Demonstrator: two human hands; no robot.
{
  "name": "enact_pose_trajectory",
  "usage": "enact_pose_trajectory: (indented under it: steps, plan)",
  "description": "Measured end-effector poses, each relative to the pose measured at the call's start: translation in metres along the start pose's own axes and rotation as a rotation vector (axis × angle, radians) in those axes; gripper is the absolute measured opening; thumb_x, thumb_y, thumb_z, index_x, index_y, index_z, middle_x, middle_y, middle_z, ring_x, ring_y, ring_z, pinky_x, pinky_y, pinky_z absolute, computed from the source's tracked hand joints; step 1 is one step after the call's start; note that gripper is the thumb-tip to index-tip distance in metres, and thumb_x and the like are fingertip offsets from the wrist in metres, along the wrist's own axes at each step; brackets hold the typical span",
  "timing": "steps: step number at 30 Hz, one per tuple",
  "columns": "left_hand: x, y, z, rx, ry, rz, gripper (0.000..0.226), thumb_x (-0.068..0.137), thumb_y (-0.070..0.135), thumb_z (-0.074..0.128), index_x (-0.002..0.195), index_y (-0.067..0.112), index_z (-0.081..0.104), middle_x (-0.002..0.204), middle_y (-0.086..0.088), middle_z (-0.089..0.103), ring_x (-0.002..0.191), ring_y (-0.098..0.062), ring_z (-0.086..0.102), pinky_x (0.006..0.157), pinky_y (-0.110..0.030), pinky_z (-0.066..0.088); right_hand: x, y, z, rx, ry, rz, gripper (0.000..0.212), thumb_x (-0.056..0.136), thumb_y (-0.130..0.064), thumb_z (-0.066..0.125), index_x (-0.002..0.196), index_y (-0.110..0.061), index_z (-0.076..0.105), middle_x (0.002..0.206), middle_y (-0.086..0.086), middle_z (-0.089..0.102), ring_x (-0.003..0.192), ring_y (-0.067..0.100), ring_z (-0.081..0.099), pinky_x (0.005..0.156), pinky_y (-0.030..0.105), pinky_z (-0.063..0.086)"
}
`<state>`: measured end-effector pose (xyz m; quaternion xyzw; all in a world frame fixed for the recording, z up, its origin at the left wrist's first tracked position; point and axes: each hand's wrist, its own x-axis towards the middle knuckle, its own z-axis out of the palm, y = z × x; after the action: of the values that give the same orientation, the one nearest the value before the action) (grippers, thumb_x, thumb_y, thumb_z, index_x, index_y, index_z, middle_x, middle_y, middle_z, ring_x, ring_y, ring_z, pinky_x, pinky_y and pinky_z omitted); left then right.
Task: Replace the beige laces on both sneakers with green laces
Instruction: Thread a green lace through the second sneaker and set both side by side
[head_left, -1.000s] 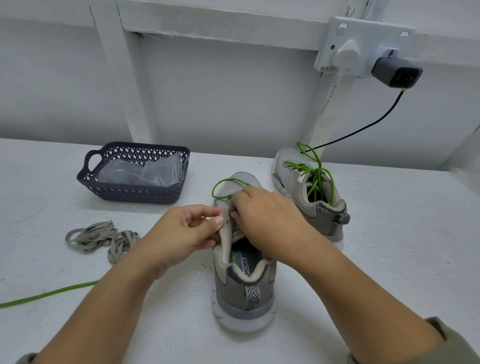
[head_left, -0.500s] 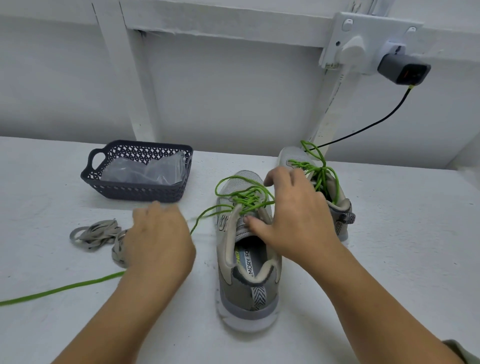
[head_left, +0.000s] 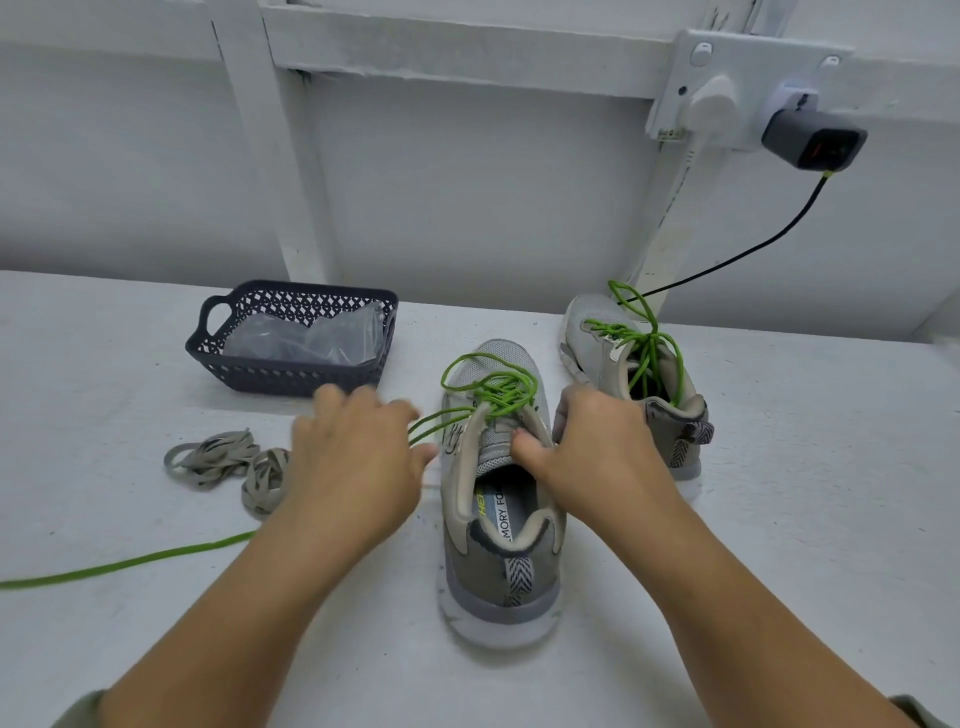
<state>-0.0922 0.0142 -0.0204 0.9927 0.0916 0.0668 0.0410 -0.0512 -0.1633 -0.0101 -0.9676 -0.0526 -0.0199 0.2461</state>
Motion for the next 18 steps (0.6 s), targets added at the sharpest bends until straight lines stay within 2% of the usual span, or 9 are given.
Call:
enact_pose_trajectory:
  steps: [2, 4, 7, 9, 11, 12, 14, 16, 18]
  plan:
    - [0.006, 0.006, 0.004, -0.229, 0.198, 0.168, 0.022, 0.092, 0.044, 0.056, 0.109, 0.036, 0.066, 0.103, 0.009, 0.059, 0.106, -0.023, 0.043, 0.079, -0.037, 0.033, 0.001, 0.000, 0.001, 0.005, -0.008, -0.001, 0.035, 0.077, -0.047, 0.063, 0.076, -0.016, 0.048, 0.083, 0.009, 0.061, 0.084, 0.029, 0.057, 0.065, 0.032, 0.046]
    - [0.006, 0.007, 0.006, -0.274, 0.230, 0.216, 0.013, 0.093, 0.038, 0.056, 0.095, 0.033, 0.068, 0.095, 0.012, 0.060, 0.100, -0.021, 0.044, 0.077, -0.036, 0.032, 0.000, 0.000, 0.002, 0.024, -0.001, -0.006, 0.031, 0.078, -0.043, 0.061, 0.075, -0.016, 0.046, 0.084, 0.010, 0.061, 0.083, 0.029, 0.057, 0.063, 0.032, 0.044]
    - [-0.001, -0.002, 0.007, -0.099, 0.004, 0.148, 0.016, 0.097, 0.039, 0.047, 0.094, 0.033, 0.061, 0.094, 0.013, 0.056, 0.100, -0.016, 0.039, 0.077, -0.034, 0.030, -0.001, 0.001, 0.004, 0.039, 0.032, -0.007, 0.026, 0.081, -0.037, 0.059, 0.076, -0.016, 0.045, 0.084, 0.010, 0.059, 0.079, 0.029, 0.051, 0.062, 0.030, 0.038]
    - [-0.006, -0.012, 0.002, 0.058, -0.239, 0.060, 0.013, 0.095, 0.033, 0.047, 0.091, 0.031, 0.059, 0.090, 0.012, 0.054, 0.098, -0.017, 0.036, 0.077, -0.033, 0.031, -0.001, 0.002, 0.004, 0.048, 0.041, 0.000, 0.024, 0.083, -0.034, 0.057, 0.076, -0.015, 0.045, 0.084, 0.010, 0.058, 0.077, 0.029, 0.048, 0.062, 0.030, 0.036]
    - [-0.010, -0.018, -0.001, 0.178, -0.431, -0.030, 0.014, 0.090, 0.027, 0.047, 0.095, 0.027, 0.060, 0.100, 0.005, 0.059, 0.103, -0.020, 0.039, 0.078, -0.032, 0.035, -0.001, 0.003, 0.005, 0.056, 0.044, -0.009, 0.023, 0.084, -0.033, 0.056, 0.076, -0.016, 0.044, 0.083, 0.010, 0.057, 0.076, 0.029, 0.049, 0.062, 0.030, 0.036]
    - [-0.012, -0.018, -0.002, 0.190, -0.446, -0.063, 0.016, 0.089, 0.027, 0.048, 0.099, 0.026, 0.061, 0.107, 0.002, 0.060, 0.108, -0.021, 0.041, 0.080, -0.032, 0.037, -0.001, 0.003, 0.005, 0.059, 0.043, -0.014, 0.022, 0.084, -0.033, 0.056, 0.076, -0.016, 0.045, 0.083, 0.010, 0.058, 0.076, 0.030, 0.050, 0.062, 0.030, 0.037]
    - [-0.011, -0.011, -0.001, 0.046, -0.307, -0.059, 0.020, 0.092, 0.035, 0.052, 0.108, 0.026, 0.061, 0.112, 0.001, 0.060, 0.113, -0.022, 0.044, 0.085, -0.034, 0.043, 0.000, 0.002, 0.007, 0.068, 0.042, -0.019, 0.021, 0.083, -0.033, 0.056, 0.078, -0.015, 0.047, 0.084, 0.010, 0.058, 0.077, 0.031, 0.053, 0.062, 0.030, 0.039]
    - [-0.005, -0.001, 0.005, -0.234, -0.051, 0.049, 0.025, 0.093, 0.040, 0.055, 0.113, 0.027, 0.062, 0.109, 0.004, 0.061, 0.107, -0.021, 0.050, 0.089, -0.038, 0.045, 0.000, 0.002, 0.007, 0.068, 0.043, -0.022, 0.021, 0.083, -0.033, 0.056, 0.079, -0.015, 0.048, 0.085, 0.011, 0.059, 0.079, 0.031, 0.054, 0.063, 0.031, 0.040]
    - [-0.001, 0.007, 0.006, -0.391, 0.154, 0.198, 0.014, 0.092, 0.033, 0.059, 0.103, 0.027, 0.066, 0.098, 0.008, 0.062, 0.096, -0.021, 0.051, 0.084, -0.039, 0.044, -0.001, 0.002, 0.007, 0.073, 0.048, -0.024, 0.021, 0.083, -0.033, 0.055, 0.078, -0.014, 0.047, 0.084, 0.011, 0.058, 0.079, 0.032, 0.054, 0.063, 0.031, 0.040]
